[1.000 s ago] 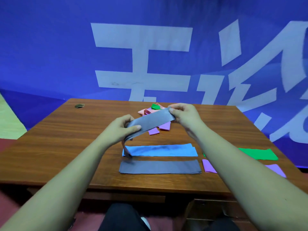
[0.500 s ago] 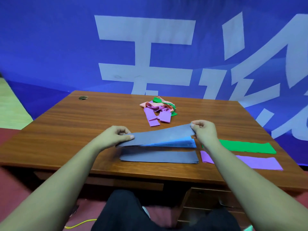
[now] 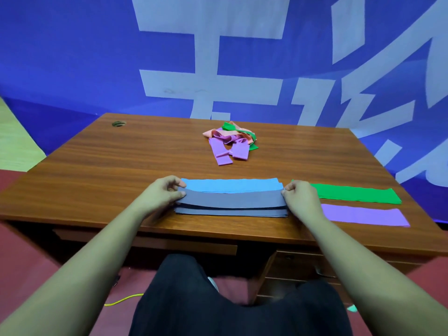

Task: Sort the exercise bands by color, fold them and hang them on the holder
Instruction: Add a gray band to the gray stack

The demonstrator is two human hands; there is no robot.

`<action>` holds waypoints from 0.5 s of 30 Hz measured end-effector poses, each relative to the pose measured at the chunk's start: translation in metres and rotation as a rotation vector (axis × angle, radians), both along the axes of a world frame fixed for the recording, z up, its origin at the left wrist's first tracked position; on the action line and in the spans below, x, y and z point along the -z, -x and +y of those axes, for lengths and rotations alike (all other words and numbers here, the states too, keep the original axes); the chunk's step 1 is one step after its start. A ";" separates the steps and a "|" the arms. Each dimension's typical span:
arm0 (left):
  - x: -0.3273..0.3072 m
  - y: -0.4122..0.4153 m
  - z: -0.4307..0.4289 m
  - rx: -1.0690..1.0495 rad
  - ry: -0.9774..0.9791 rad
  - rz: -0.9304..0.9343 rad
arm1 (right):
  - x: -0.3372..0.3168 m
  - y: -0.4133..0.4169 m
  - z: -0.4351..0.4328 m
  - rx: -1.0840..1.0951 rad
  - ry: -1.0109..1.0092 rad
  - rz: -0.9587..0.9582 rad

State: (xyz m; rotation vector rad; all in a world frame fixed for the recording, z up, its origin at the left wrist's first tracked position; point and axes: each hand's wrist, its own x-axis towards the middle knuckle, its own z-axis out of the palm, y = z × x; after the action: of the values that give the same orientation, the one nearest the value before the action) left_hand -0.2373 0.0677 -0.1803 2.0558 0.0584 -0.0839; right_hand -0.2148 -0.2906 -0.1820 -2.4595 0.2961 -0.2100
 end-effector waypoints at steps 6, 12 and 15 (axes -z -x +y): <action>0.016 0.004 -0.003 -0.005 -0.354 -0.091 | 0.018 0.008 0.006 -0.019 0.096 -0.007; 0.021 0.003 -0.007 0.026 -0.507 -0.169 | 0.023 0.011 0.008 -0.029 0.207 -0.052; 0.027 0.001 -0.005 0.064 -0.521 -0.223 | 0.027 0.013 0.006 -0.062 0.316 -0.098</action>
State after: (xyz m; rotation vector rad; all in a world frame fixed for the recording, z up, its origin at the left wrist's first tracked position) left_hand -0.2385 0.0631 -0.2077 2.5744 -0.1383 0.1356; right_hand -0.2280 -0.2845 -0.2087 -2.7544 0.1520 -0.3747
